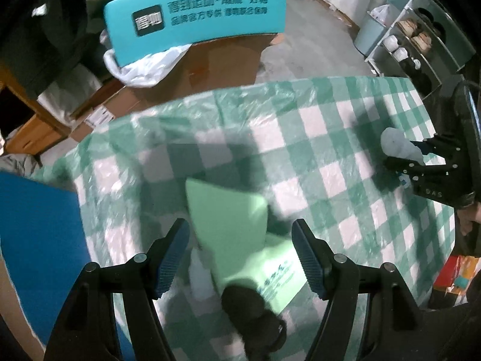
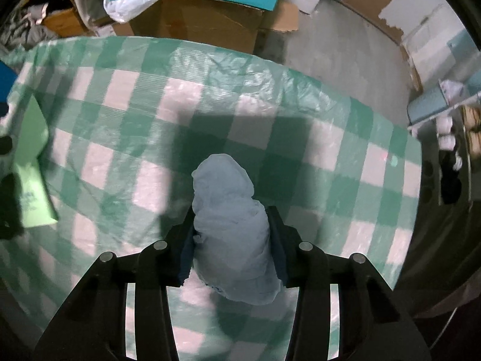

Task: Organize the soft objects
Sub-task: 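Grasp the black sock with the left tool while the right tool grasps the white plastic bag, then carry the black sock with the left tool while the right tool carries the white bag over the box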

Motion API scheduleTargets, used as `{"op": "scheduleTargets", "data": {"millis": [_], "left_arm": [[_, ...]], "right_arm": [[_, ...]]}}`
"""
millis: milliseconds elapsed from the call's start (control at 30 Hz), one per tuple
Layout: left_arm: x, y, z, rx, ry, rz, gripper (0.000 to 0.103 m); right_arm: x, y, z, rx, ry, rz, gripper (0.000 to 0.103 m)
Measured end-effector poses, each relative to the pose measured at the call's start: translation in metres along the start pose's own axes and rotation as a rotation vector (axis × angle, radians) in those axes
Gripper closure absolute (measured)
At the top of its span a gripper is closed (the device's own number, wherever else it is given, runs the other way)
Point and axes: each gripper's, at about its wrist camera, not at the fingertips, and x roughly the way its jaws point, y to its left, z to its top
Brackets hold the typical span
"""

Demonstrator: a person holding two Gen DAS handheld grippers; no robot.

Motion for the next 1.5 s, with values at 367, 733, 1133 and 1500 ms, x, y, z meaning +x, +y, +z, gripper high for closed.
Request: {"op": "scheduleTargets", "data": {"millis": [367,733,1133,1500], "left_arm": [[-0.002,0.012,-0.045,-0.095,0.046,-0.009,0.031],[0.009,0.0,-0.078,-0.093,0.076,-0.03,0.031],[0.005,-0.003,-0.095,-0.056,0.047,-0.034,0.064],[-0.027,0.017,-0.099,-0.067,0.019,-0.089,0.064]], "right_arm": [[-0.032,0.059,-0.019,0.04,-0.03,0.097,0.06],[-0.049,0.088,-0.04,0.051,-0.034,0.13,0.06],[-0.057,0.1,-0.047,0.038,-0.037,0.147,0.06],[-0.074,0.116,-0.045,0.021,-0.073,0.174,0.06]]}}
